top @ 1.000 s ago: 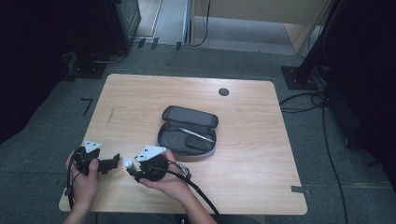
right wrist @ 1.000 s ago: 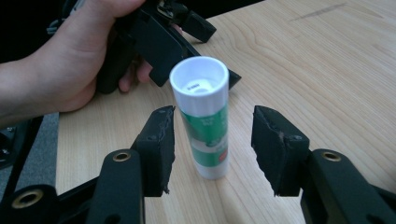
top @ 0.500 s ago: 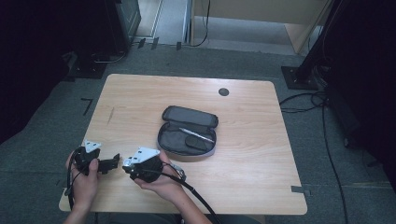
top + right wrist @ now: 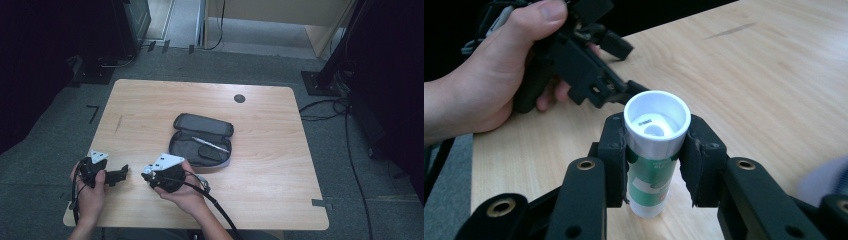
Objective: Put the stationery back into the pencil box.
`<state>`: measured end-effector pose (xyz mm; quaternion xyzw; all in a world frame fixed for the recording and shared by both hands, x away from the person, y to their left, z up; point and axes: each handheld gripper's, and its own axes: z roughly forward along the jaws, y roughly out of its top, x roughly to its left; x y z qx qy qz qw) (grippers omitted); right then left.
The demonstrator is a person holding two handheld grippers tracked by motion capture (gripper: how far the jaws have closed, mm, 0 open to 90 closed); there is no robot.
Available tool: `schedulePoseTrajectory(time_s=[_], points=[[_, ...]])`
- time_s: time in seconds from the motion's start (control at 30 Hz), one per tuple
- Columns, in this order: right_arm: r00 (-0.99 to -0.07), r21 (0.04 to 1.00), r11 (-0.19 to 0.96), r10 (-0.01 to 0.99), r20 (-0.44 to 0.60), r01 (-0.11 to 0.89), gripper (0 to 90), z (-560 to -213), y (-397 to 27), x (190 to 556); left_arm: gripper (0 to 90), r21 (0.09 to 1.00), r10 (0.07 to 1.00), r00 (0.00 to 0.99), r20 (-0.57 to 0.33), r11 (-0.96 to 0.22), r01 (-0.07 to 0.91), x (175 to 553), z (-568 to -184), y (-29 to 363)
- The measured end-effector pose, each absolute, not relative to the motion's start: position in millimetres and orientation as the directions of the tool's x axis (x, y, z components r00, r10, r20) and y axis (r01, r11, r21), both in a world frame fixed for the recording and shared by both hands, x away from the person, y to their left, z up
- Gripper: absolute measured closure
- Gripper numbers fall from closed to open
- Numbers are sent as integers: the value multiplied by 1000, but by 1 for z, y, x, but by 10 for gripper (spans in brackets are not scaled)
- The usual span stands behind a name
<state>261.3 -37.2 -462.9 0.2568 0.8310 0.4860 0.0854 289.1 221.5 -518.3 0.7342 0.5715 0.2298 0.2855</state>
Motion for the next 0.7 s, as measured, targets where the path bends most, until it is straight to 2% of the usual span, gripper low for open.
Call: schedulePoseTrajectory(time_s=[0.7], points=[[-790,863,354,609,79,359,664,-435,-86,271,0,683,971,240,10,-182,707,289,-518,221]])
